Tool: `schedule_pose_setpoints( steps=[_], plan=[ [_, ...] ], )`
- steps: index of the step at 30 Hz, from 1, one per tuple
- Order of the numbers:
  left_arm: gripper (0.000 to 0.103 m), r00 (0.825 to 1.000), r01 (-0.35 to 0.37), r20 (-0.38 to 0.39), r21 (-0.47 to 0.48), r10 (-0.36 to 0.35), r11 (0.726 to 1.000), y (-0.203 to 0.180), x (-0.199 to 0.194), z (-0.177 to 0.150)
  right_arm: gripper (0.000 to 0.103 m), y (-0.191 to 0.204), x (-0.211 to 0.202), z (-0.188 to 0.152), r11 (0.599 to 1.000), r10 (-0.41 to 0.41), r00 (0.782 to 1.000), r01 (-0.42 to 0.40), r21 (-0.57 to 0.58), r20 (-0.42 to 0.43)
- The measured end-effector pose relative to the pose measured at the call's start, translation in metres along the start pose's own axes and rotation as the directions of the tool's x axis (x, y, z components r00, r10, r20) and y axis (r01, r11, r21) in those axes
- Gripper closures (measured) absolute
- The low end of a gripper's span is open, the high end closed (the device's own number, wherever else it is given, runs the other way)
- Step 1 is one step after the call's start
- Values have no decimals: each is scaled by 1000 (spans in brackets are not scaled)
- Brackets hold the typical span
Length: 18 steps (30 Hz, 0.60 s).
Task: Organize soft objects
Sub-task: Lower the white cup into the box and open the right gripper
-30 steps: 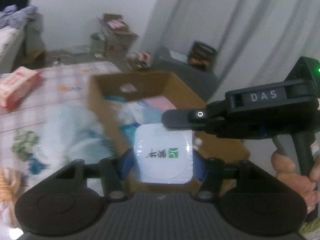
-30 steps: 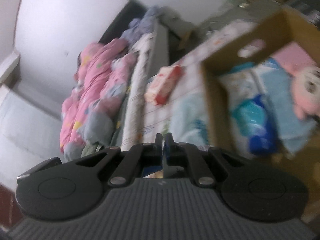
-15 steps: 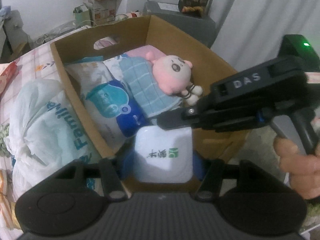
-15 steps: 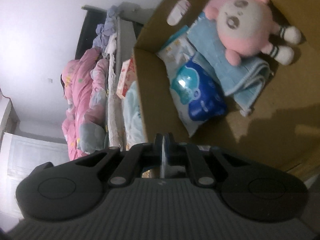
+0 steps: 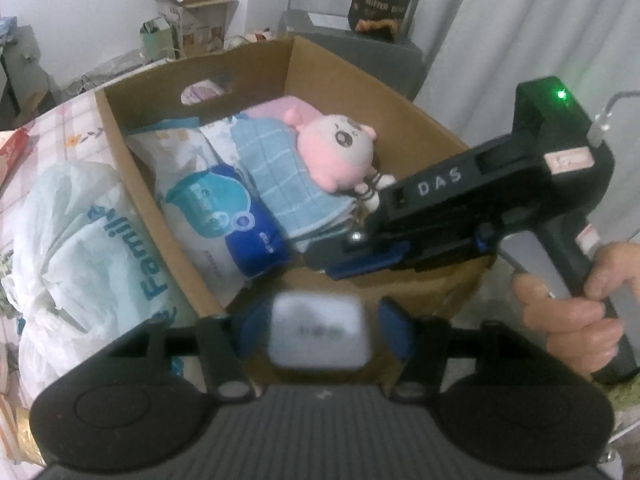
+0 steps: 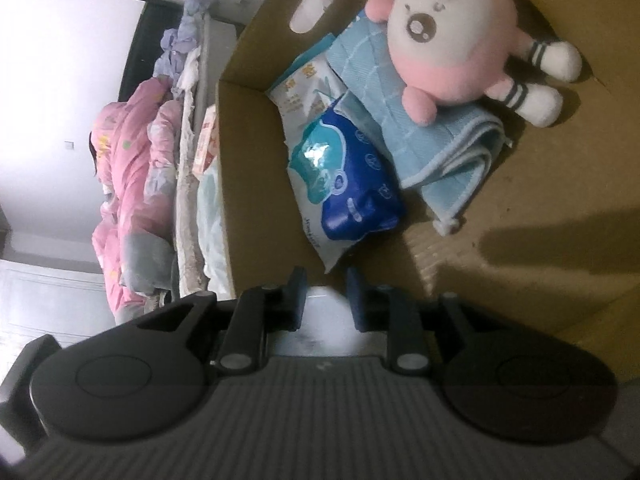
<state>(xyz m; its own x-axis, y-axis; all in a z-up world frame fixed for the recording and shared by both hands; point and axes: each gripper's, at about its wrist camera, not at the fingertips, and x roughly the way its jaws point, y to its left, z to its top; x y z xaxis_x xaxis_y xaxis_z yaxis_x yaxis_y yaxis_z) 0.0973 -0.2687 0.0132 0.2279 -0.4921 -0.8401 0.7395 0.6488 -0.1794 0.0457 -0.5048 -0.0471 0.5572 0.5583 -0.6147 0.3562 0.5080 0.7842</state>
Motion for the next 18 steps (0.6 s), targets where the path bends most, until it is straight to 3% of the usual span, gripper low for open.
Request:
schedule_pose_setpoints(
  steps=[8,12,18],
  plan=[
    [40,998,3,57,-8,-2,1000,7,-18,3,79,5,-3,2,999,-20,1000,20,-30,8],
    [35,995,0,103,-14,1,1000,13,-36,0,77,13,-7,0,998,-22,999,24,-54,24],
    [30,986,-12,167,-56,21,998,35,-68,-19,70,38,-11,-8,981,-57,998,63,-181,38]
  ],
)
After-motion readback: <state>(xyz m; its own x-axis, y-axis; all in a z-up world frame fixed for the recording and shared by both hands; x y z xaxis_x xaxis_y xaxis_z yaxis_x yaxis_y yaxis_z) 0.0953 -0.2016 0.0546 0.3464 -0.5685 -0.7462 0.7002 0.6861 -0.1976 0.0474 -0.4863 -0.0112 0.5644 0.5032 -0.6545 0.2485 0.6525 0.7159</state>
